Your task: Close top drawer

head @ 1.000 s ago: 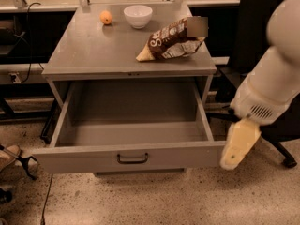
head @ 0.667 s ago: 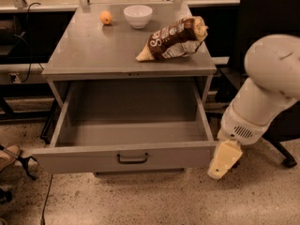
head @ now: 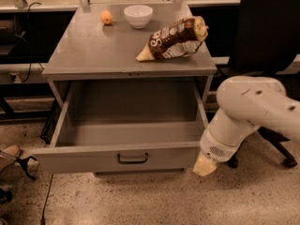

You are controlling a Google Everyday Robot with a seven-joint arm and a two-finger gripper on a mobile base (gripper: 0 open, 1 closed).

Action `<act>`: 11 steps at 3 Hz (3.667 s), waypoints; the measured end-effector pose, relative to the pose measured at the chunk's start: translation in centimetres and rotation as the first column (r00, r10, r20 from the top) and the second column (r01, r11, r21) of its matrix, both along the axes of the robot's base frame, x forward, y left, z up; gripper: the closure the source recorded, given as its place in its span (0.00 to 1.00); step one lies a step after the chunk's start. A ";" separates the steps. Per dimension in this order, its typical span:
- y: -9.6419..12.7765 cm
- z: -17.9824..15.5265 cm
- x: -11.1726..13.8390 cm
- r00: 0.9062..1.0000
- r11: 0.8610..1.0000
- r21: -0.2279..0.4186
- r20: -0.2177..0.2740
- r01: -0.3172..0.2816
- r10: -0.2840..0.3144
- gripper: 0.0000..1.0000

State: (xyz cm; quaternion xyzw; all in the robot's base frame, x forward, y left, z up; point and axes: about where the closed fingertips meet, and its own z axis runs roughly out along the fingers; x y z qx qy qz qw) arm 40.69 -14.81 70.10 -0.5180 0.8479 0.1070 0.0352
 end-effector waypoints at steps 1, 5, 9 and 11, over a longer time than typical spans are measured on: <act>0.8 -2.9 1.9 0.997 1.000 -0.002 0.071 0.018 -0.018 0.96; 3.0 -4.8 10.2 0.959 0.999 0.038 0.284 -0.007 -0.004 1.00; 7.1 -2.3 22.6 0.870 0.982 0.147 0.492 -0.119 0.032 1.00; 8.6 -0.7 27.1 0.828 0.967 0.199 0.560 -0.159 0.021 1.00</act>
Offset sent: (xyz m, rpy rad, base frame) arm 0.0958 0.0315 -0.0755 0.0055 -0.2894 -0.0541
